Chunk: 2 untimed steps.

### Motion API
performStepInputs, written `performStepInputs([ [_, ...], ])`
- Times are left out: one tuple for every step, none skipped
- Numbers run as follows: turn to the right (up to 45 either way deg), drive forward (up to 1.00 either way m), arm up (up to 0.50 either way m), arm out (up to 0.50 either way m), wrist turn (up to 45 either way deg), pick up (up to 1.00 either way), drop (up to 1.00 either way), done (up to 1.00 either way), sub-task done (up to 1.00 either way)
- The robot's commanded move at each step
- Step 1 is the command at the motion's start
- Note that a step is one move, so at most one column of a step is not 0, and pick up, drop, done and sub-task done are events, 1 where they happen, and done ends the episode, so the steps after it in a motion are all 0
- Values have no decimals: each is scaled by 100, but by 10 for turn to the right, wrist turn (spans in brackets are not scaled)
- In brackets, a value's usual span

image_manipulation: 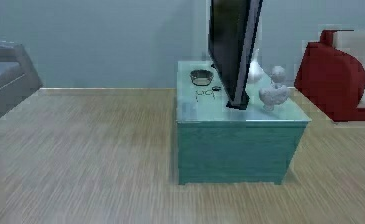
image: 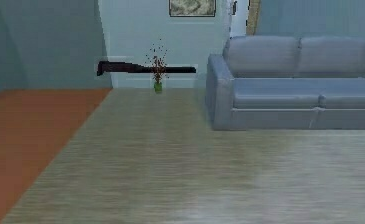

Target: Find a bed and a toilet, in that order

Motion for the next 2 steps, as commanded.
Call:
performStepInputs([
  [0, 100, 0, 0, 0, 0, 0, 0, 0],
  [0, 100, 0, 0, 0, 0, 0, 0, 0],
])
